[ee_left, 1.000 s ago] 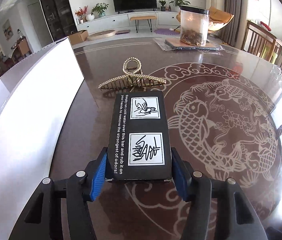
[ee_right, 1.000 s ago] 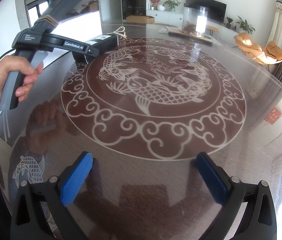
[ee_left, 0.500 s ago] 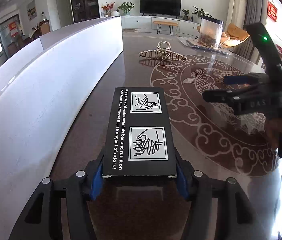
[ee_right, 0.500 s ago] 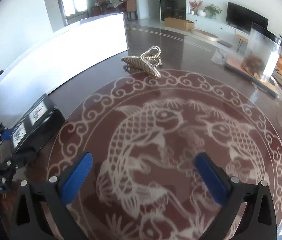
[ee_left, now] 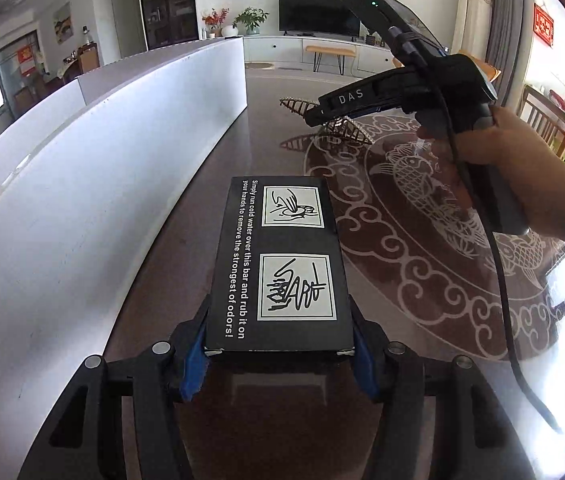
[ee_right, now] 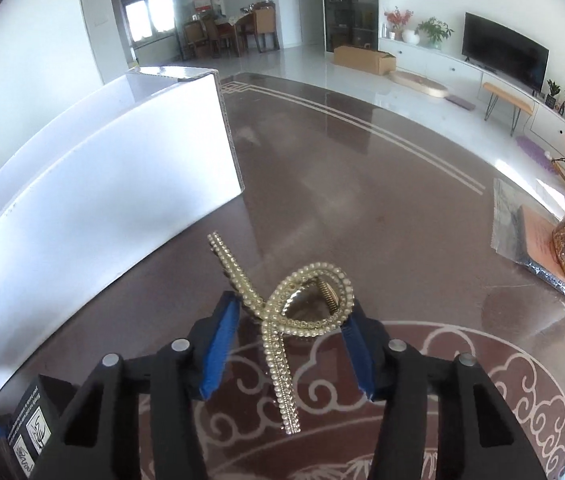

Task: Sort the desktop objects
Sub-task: 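Set the soap box down with the left tool while the right tool sets down the claw clip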

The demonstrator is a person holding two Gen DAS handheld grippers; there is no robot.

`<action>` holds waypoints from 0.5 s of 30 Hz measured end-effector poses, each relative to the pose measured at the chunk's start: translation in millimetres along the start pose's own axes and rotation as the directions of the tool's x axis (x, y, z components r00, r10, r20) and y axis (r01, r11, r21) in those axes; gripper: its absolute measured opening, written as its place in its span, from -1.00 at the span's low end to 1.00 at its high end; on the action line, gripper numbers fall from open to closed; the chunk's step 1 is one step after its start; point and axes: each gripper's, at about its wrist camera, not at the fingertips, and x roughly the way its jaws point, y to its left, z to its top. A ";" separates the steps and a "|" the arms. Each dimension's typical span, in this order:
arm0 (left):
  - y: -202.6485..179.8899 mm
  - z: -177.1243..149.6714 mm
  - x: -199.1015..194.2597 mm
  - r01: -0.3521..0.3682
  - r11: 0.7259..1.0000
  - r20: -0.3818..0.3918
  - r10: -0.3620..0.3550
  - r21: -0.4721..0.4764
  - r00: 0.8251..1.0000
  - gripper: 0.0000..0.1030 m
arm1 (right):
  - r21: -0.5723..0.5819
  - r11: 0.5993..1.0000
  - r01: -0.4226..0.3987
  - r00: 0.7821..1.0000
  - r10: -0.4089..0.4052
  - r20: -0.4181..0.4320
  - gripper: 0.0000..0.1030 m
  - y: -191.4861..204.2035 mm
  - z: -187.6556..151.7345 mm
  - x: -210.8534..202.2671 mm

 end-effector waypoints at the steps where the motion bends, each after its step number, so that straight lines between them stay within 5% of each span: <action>1: -1.6 0.1 -0.2 0.006 1.000 0.001 -0.006 0.005 1.000 0.13 | -0.002 1.000 0.002 1.000 -0.002 0.002 0.02 1.9 -10.2 -7.2; 8: -24.5 -8.9 -6.7 0.096 0.989 -0.005 -0.096 0.113 0.995 0.13 | 0.025 0.993 0.115 0.993 -0.114 -0.012 0.02 0.1 -130.9 -103.3; 12: -53.2 -16.2 -15.1 0.218 0.957 -0.030 -0.217 0.191 0.976 0.12 | 0.110 0.971 0.210 0.978 -0.209 -0.016 0.02 0.8 -223.2 -177.6; 15: -76.7 -24.2 -19.0 0.185 0.950 -0.029 -0.184 0.250 0.983 0.22 | 0.184 0.940 0.286 0.957 -0.289 -0.013 0.07 8.7 -276.5 -217.3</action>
